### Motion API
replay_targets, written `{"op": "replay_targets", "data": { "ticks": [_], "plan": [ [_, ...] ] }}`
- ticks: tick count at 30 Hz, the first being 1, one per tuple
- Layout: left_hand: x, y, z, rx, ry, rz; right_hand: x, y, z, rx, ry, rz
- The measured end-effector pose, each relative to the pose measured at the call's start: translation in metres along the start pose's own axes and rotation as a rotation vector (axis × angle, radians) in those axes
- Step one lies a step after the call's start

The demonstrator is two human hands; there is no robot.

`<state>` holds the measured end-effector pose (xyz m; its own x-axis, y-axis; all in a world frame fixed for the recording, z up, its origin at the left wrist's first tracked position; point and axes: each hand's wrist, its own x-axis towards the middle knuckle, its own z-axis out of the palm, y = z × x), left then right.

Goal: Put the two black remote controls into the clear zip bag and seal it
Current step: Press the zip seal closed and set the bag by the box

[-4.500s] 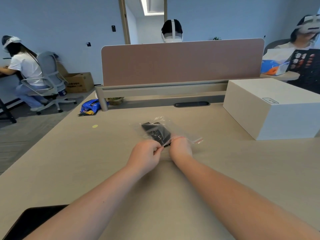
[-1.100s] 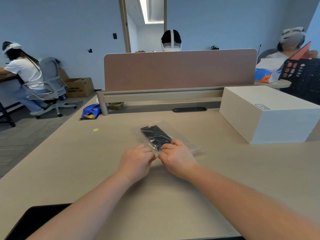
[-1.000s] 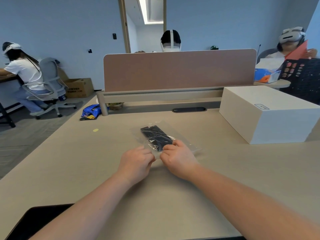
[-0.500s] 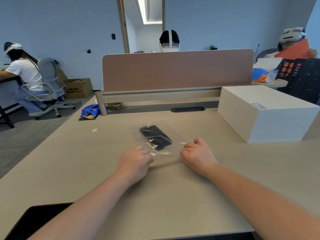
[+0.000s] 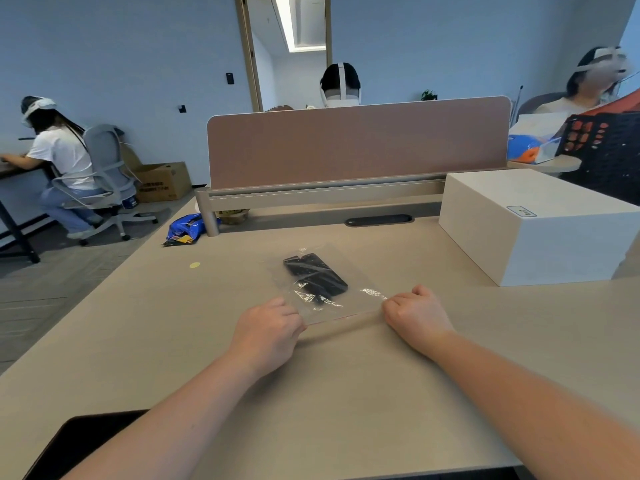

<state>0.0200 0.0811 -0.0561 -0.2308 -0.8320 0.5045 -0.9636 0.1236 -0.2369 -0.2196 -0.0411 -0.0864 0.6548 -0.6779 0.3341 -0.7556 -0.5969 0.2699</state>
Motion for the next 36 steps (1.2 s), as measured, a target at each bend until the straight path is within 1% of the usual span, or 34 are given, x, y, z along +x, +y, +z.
{"op": "replay_targets", "data": {
  "ticks": [2,7,9,12,13,14,16,18,19,21,24,25,27,30,33,36],
  "plan": [
    [0.0,0.0,0.0,0.0,0.0,0.005,0.0,0.003,0.002,0.026,0.007,0.029],
    [0.0,-0.001,0.001,-0.002,0.009,0.023,0.0,0.009,0.004,0.03,0.013,0.03],
    [0.001,0.0,0.001,-0.012,0.009,0.03,0.001,0.007,0.0,-0.041,0.004,0.042],
    [-0.001,-0.004,0.002,-0.05,-0.048,-0.01,-0.001,0.009,-0.007,-0.008,-0.101,0.052],
    [-0.003,-0.007,0.003,-0.071,-0.069,-0.026,-0.003,0.009,-0.011,0.056,-0.164,0.121],
    [-0.005,-0.009,0.001,-0.105,-0.108,-0.046,-0.005,0.012,-0.013,0.116,-0.189,0.183],
    [-0.009,-0.011,-0.004,-0.211,-0.171,-0.088,-0.006,0.017,-0.017,0.225,-0.218,0.307],
    [-0.012,-0.012,-0.008,-0.295,-0.185,-0.145,-0.002,0.021,-0.018,0.368,-0.235,0.432],
    [-0.012,-0.012,-0.008,-0.32,-0.178,-0.185,0.0,0.021,-0.019,0.443,-0.243,0.484],
    [-0.008,-0.013,-0.006,-0.363,-0.189,-0.323,0.008,0.02,-0.02,0.609,-0.223,0.579],
    [0.004,-0.014,0.003,-0.466,-0.236,-0.629,0.025,0.014,-0.022,0.78,-0.163,0.668],
    [0.008,-0.014,0.006,-0.52,-0.25,-0.741,0.033,0.011,-0.022,0.81,-0.167,0.683],
    [0.015,-0.014,0.013,-0.657,-0.266,-0.925,0.047,0.005,-0.023,0.843,-0.209,0.7],
    [0.027,-0.013,0.024,-0.889,-0.241,-1.129,0.07,-0.001,-0.021,0.844,-0.288,0.715],
    [0.04,-0.016,0.039,-1.061,-0.157,-1.282,0.088,-0.004,-0.014,0.828,-0.35,0.726],
    [0.055,-0.016,0.043,-1.106,-0.081,-1.369,0.101,-0.007,-0.005,0.855,-0.406,0.743]
  ]
}}
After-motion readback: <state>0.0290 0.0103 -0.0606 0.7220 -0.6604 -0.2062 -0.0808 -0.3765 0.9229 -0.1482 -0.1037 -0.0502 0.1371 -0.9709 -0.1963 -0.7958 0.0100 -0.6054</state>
